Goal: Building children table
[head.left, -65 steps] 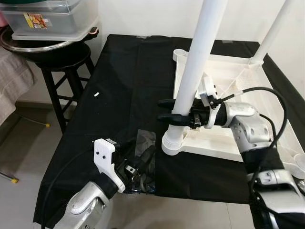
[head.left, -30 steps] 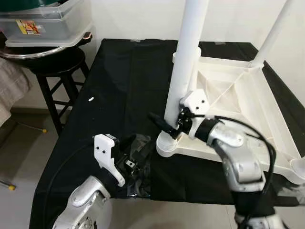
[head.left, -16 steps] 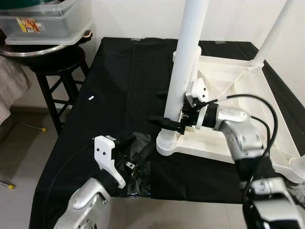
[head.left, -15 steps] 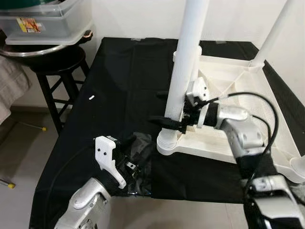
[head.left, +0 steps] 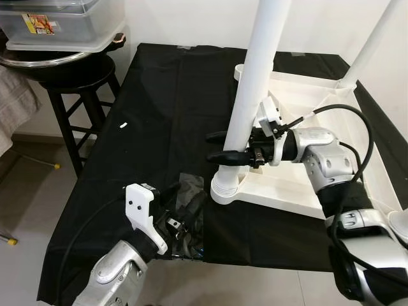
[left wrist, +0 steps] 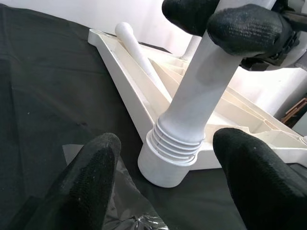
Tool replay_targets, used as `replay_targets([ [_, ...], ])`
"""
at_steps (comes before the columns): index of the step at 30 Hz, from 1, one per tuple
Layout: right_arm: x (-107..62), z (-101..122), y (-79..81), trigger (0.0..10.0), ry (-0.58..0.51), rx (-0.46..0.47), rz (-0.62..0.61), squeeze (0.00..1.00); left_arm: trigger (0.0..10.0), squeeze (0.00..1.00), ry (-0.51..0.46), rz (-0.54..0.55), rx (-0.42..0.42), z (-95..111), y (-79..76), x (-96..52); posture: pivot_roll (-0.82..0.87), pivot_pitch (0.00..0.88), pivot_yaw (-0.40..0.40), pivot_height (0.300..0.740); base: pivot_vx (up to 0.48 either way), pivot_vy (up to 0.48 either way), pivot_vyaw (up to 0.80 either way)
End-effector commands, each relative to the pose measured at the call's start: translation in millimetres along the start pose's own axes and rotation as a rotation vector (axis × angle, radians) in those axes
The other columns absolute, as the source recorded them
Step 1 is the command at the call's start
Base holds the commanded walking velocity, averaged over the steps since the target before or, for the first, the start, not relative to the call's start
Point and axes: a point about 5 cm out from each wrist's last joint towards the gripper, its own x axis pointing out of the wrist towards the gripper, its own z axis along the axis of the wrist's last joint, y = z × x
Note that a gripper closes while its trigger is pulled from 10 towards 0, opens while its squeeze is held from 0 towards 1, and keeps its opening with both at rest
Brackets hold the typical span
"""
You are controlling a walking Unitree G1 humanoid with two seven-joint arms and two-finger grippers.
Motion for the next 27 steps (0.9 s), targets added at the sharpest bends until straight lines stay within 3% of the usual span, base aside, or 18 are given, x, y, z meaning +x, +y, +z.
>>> replay_targets([
  [1, -0.6, -6, 7.3, 0.0, 0.023, -0.001, -0.012, 0.00, 10.0, 0.00, 0.007, 0.003, -0.004, -2, -1.6, -1.5, 0.10, 0.185, -0.095, 0.740, 0.000, 0.000, 0.00],
  [4, 4.8, -20, 18.4, 0.0, 0.036, 0.006, -0.087, 0.00, 10.0, 0.00, 0.006, 0.004, -0.005, -2, -1.4, -1.6, 0.09, 0.187, -0.100, 0.740, 0.000, 0.000, 0.00],
  [5, 17.0, -34, 28.5, 0.0, 0.056, 0.034, -0.219, 0.00, 10.0, 0.00, 0.004, 0.005, -0.004, -1, -1.0, -1.5, 0.09, 0.189, -0.101, 0.740, 0.000, 0.000, 0.00],
  [6, 30.6, -48, 39.8, 0.0, 0.090, 0.070, -0.412, 0.00, 10.0, 0.00, 0.003, 0.005, -0.003, -1, -0.6, -1.4, 0.09, 0.190, -0.100, 0.740, 0.000, 0.000, 0.00],
  [7, 35.9, -62, 53.6, 0.0, 0.136, 0.138, -0.731, 0.00, 10.0, 0.00, 0.002, 0.007, -0.001, 0, 0.8, -1.2, 0.08, 0.192, -0.086, 0.740, 0.000, 0.000, 0.00],
  [8, 31.8, -69, 63.3, 0.0, 0.179, 0.191, -0.960, 0.00, 10.0, 0.00, 0.001, 0.008, 0.001, 0, 1.7, -1.1, 0.08, 0.192, -0.086, 0.740, 0.000, 0.000, 0.00],
  [9, 31.8, -69, 63.3, 0.0, 0.179, 0.191, -0.960, 0.00, 10.0, 0.00, 0.001, 0.008, 0.001, 0, 1.7, -1.1, 0.08, 0.192, -0.086, 0.740, 0.000, 0.000, 0.00],
  [10, 30.9, -72, 74.8, 0.0, 0.207, 0.201, -1.038, 0.00, 10.0, 0.00, 0.001, 0.008, 0.002, 1, 2.8, -0.6, 0.08, 0.192, -0.079, 0.740, 0.000, 0.000, 0.00],
  [12, 35.0, -69, 86.6, 0.0, 0.227, 0.134, -1.063, 0.00, 10.0, 0.00, 0.002, 0.003, 0.004, 0, 5.5, 1.5, 0.06, 0.183, -0.073, 0.740, 0.000, 0.000, 0.00],
  [14, 33.0, -67, 85.3, 0.0, 0.236, 0.091, -1.081, 0.00, 10.0, 0.00, 0.003, 0.000, 0.002, 0, 6.3, 3.0, 0.06, 0.171, -0.071, 0.740, 0.000, 0.000, 0.00],
  [17, 29.7, -69, 73.8, 0.0, 0.227, 0.100, -1.101, 0.00, 10.0, 0.00, 0.003, -0.007, -0.001, -1, 8.8, 6.3, 0.06, 0.155, -0.071, 0.740, 0.000, 0.000, 0.00],
  [20, 30.7, -69, 73.8, 0.0, 0.226, 0.112, -1.099, 0.00, 10.0, 0.00, 0.004, -0.007, -0.001, -2, 9.1, 6.6, 0.06, 0.155, -0.071, 0.740, 0.000, 0.000, 0.00],
  [21, 32.7, -68, 73.9, 3.8, 0.223, 0.117, -1.095, 0.00, 10.0, 0.00, 0.003, -0.005, 0.001, -2, 9.9, 6.6, 0.06, 0.149, -0.071, 0.740, 0.000, 0.000, 0.00],
  [22, 36.4, -64, 76.5, 10.0, 0.203, 0.131, -1.093, 0.00, 10.0, 0.00, 0.000, -0.001, 0.003, -1, 10.5, 6.6, 0.05, 0.147, -0.069, 0.740, 0.000, 0.000, 0.00],
  [23, 36.5, -58, 75.2, 10.0, 0.160, 0.147, -1.090, 1.00, 10.0, 0.00, -0.002, 0.004, 0.005, -1, 11.1, 6.7, 0.06, 0.143, -0.069, 0.740, 0.000, 0.000, 0.00],
  [25, 36.7, -53, 74.9, 10.0, 0.135, 0.159, -1.093, 1.00, 10.0, 0.00, -0.003, 0.006, 0.005, -1, 11.5, 6.8, 0.06, 0.143, -0.069, 0.740, 0.000, 0.000, 0.00],
  [27, 35.9, -38, 67.3, 10.0, 0.019, 0.173, -0.989, 1.00, 10.0, 0.00, -0.004, 0.007, 0.005, -2, 11.8, 6.9, 0.05, 0.137, -0.067, 0.740, 0.000, 0.000, 0.00],
])
